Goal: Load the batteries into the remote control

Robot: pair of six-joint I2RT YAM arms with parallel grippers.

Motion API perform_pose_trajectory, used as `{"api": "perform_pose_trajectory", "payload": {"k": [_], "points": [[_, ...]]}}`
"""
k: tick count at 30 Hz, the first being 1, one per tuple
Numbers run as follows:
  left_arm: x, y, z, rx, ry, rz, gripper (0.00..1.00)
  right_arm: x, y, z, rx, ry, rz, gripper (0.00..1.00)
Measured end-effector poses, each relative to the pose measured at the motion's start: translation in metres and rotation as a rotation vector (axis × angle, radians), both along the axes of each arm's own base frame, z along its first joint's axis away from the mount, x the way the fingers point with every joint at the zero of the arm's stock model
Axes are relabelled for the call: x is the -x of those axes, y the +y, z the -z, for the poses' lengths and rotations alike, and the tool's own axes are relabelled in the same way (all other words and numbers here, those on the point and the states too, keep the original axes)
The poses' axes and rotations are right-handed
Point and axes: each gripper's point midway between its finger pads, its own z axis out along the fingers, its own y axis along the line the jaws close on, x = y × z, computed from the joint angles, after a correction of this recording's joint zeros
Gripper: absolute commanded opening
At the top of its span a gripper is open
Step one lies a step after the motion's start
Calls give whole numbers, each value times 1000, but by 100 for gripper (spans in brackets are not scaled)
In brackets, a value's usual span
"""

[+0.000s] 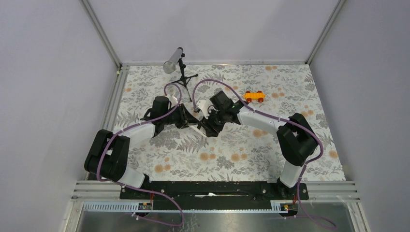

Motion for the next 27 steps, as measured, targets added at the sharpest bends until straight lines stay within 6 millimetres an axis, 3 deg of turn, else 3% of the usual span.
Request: {"api": "perform_pose_trajectory", "payload": {"k": [10,27], "points": [[9,-2,0,3,-16,62,0,12,0,-1,-3,53,-29,50],[3,1,1,2,3,-17,0,3,0,1,15,33,-11,49]]}}
